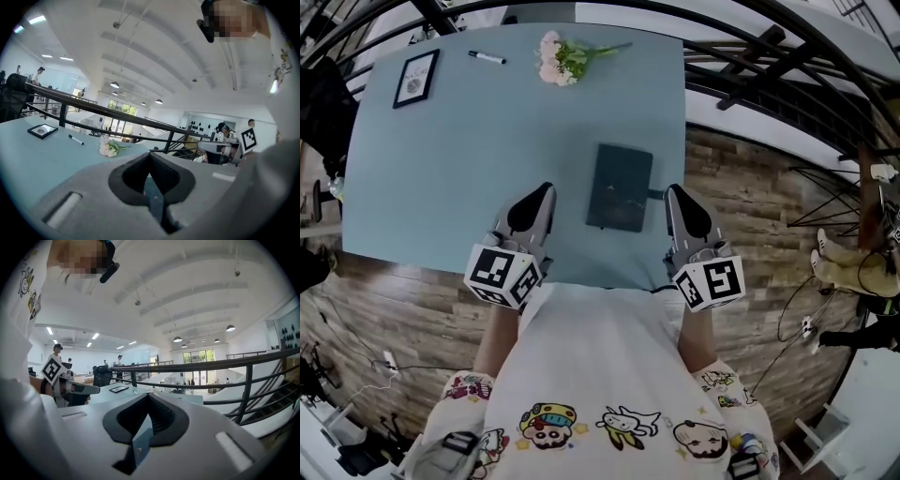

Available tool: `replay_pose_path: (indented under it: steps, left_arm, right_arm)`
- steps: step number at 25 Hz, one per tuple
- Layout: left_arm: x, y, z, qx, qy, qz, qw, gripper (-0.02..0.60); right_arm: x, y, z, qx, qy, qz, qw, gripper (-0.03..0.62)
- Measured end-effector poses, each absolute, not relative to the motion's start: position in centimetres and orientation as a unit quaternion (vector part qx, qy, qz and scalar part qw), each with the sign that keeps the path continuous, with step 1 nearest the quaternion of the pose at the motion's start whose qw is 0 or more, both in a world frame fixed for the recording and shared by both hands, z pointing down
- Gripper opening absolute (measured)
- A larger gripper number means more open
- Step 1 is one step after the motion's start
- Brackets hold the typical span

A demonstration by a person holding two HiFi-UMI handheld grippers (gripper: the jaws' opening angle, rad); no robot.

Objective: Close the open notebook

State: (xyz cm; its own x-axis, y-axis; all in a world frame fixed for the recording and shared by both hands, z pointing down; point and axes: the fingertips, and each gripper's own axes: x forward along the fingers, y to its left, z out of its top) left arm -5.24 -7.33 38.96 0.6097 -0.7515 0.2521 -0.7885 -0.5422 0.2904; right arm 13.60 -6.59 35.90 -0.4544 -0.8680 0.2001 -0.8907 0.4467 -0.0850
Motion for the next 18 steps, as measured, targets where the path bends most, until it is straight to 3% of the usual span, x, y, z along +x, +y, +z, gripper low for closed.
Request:
replay_pose_path:
  steps: [18]
  left_arm:
    - [-5.4,-7.8,38.8,0.875,-0.442,0.049,0.192,-0.002]
  right_arm:
    - [14.7,-6.7,36.6,0.531,-0.838,0.094,0.078,0.008]
